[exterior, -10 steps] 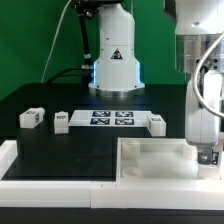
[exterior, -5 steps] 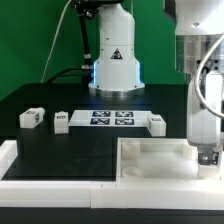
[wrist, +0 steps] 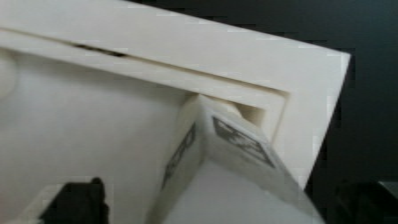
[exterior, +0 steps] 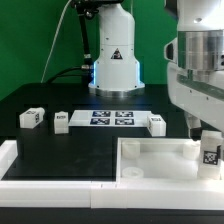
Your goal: Assemble one leg
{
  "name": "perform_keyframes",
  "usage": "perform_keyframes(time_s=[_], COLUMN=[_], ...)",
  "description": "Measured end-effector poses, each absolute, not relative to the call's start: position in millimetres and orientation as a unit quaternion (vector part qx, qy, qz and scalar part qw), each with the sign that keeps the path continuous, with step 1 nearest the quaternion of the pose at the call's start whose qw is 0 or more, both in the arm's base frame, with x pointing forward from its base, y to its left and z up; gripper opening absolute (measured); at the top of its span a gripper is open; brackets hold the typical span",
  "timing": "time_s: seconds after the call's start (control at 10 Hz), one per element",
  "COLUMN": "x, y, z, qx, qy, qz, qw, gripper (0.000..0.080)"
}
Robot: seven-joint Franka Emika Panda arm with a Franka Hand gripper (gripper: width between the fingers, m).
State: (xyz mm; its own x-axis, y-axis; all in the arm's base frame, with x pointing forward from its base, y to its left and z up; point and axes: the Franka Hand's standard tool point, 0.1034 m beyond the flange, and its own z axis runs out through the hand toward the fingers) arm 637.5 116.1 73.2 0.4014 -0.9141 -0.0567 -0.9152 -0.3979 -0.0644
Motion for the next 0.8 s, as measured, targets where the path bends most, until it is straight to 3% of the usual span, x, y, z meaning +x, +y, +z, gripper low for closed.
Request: perform_keyframes(time_s=[0.5, 0.7, 0.8], x=[637.9, 637.7, 637.8], y=[123.3, 123.2, 122.8], z=[73.1, 71.3, 71.2], qx=[-0.961, -0.966, -0.966], qy=[0.272, 0.255, 0.255], qz=[-0.013, -0.019, -0.019], qw=[0.039, 0.036, 0.036], gripper=[0.0649, 0.0649, 0.0534])
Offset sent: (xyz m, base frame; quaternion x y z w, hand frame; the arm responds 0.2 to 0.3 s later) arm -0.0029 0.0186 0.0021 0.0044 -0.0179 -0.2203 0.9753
